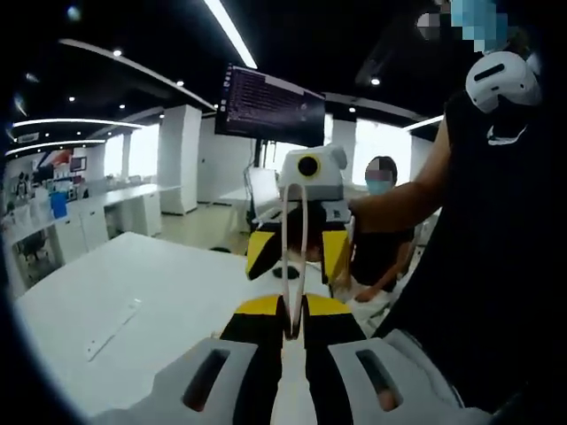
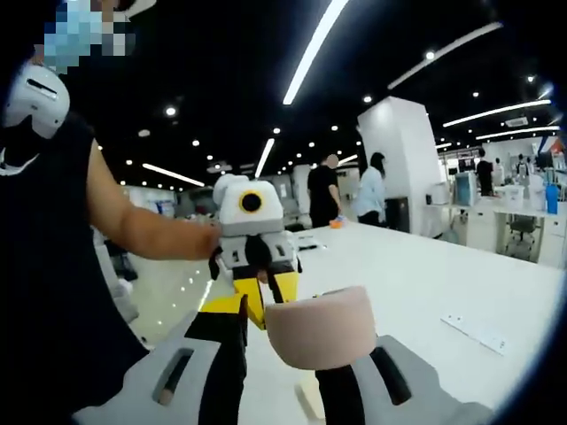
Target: Place the target food into the container with the food tongs after gripping and lifting it, then release it inside without dropping or visibly crushing the food.
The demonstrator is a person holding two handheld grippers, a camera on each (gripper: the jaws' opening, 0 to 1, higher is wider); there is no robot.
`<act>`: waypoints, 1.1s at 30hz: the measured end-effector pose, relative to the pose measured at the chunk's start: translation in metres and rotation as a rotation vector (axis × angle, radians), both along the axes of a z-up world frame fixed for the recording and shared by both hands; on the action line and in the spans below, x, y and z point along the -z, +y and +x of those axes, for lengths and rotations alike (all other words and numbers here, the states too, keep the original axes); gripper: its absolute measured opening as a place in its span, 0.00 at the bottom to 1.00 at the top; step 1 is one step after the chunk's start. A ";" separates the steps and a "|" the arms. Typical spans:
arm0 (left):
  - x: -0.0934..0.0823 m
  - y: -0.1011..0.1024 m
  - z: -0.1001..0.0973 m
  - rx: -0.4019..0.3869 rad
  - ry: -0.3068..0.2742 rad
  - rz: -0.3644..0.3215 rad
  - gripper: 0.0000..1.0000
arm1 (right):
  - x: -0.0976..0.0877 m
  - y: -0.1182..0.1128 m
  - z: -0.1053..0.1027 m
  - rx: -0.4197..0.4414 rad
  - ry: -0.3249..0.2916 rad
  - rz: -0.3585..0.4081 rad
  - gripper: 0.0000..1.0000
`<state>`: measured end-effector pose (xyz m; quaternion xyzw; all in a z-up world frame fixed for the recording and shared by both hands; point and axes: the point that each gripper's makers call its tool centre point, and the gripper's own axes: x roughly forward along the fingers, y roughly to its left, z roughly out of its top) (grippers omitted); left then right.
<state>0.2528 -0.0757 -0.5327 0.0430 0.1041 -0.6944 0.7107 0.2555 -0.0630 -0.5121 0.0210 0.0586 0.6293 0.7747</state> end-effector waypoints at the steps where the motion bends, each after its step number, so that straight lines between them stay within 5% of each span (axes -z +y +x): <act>1: 0.000 0.000 0.000 0.002 0.000 0.000 0.04 | -0.001 0.001 0.000 -0.004 0.000 0.004 0.29; 18: -0.003 -0.001 -0.011 0.052 0.045 -0.003 0.05 | -0.005 0.010 -0.008 -0.049 -0.023 0.014 0.18; 21: -0.007 -0.001 -0.012 0.051 0.027 -0.025 0.13 | -0.010 0.011 -0.009 -0.052 -0.014 0.035 0.21; 22: -0.011 0.000 -0.005 0.031 -0.050 -0.047 0.16 | -0.011 0.010 -0.006 -0.036 -0.027 0.032 0.21; 23: -0.013 0.000 -0.006 0.035 -0.066 -0.060 0.17 | -0.012 0.011 -0.006 -0.036 -0.026 0.030 0.21; 24: -0.012 0.002 -0.010 0.040 -0.012 -0.060 0.17 | -0.013 0.012 -0.008 -0.043 -0.013 0.027 0.21; 26: -0.011 0.001 -0.012 0.037 -0.021 -0.055 0.19 | -0.015 0.013 -0.008 -0.042 -0.010 0.023 0.21; 31: 0.011 0.003 -0.012 0.006 0.039 0.033 0.42 | -0.017 0.010 -0.002 -0.023 -0.013 0.029 0.20; 33: 0.010 0.005 -0.012 -0.003 0.030 0.016 0.36 | -0.018 0.010 -0.002 -0.025 -0.010 0.033 0.21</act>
